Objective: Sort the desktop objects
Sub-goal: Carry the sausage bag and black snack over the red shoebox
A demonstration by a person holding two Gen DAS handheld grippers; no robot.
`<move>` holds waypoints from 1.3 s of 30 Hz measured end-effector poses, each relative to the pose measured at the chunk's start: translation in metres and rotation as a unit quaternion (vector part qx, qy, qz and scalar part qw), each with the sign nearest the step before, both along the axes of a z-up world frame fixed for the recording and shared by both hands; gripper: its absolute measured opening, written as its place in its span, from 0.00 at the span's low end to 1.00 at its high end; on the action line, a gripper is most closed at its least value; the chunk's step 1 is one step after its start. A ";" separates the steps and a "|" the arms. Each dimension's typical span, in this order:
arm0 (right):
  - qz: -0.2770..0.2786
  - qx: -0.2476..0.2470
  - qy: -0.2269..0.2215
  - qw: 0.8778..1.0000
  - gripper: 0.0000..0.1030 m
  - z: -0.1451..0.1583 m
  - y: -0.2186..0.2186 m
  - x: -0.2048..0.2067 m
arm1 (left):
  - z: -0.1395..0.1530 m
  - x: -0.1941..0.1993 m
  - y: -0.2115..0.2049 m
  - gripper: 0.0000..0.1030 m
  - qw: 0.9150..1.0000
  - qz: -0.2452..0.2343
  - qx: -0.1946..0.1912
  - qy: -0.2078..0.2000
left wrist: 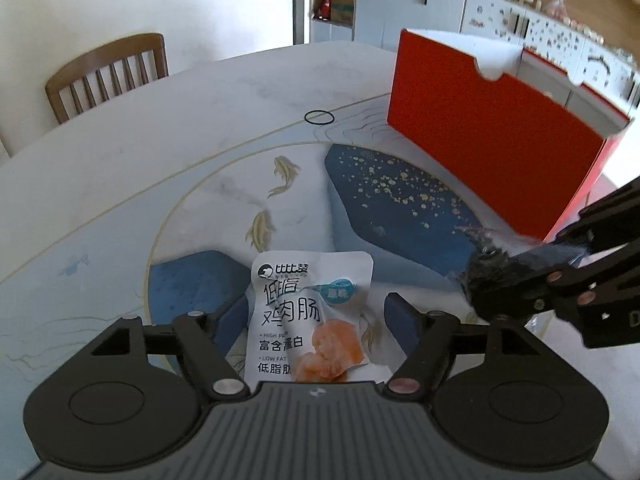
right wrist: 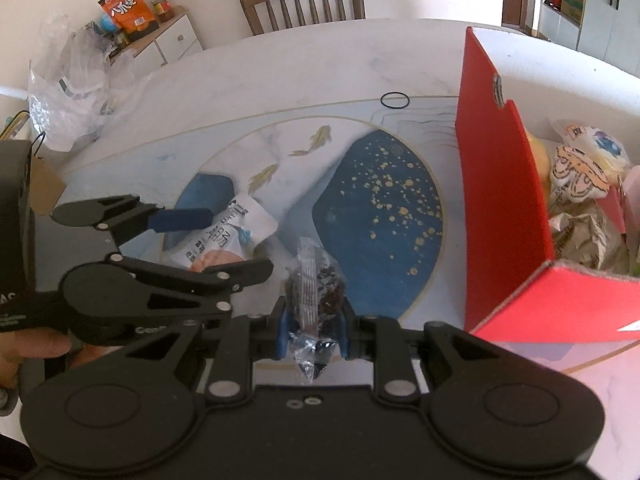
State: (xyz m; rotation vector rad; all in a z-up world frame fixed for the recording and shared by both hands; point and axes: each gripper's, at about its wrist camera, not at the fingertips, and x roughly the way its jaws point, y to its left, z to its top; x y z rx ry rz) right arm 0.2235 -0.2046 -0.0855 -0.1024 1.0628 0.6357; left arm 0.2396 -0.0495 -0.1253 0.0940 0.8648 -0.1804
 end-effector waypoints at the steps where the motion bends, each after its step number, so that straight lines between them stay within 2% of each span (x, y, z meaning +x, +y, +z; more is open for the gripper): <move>1: 0.000 0.000 -0.001 1.000 0.21 0.000 -0.001 0.000 | 0.000 0.000 -0.001 0.72 1.000 0.002 0.001 0.000; 3: 0.000 0.001 -0.001 1.000 0.21 0.001 -0.002 -0.001 | 0.000 -0.001 0.000 0.64 1.000 0.011 0.001 -0.005; 4: 0.000 0.001 -0.001 1.000 0.21 0.001 -0.003 -0.001 | 0.001 -0.002 0.000 0.58 1.000 0.013 0.001 -0.009; 8: 0.001 0.004 -0.002 1.000 0.22 0.003 -0.008 -0.002 | 0.001 -0.004 0.000 0.56 1.000 0.016 0.001 -0.012; 16: 0.012 0.017 -0.009 1.000 0.21 0.020 -0.016 -0.007 | 0.015 -0.017 0.003 0.56 0.999 0.035 -0.038 -0.018; 24: 0.017 0.029 -0.018 0.999 0.21 0.042 -0.032 -0.015 | 0.052 -0.038 -0.008 0.56 0.996 0.030 -0.078 -0.037; 39: -0.010 0.065 -0.068 0.996 0.22 0.095 -0.099 -0.006 | 0.118 -0.035 -0.062 0.56 0.991 -0.008 -0.098 -0.088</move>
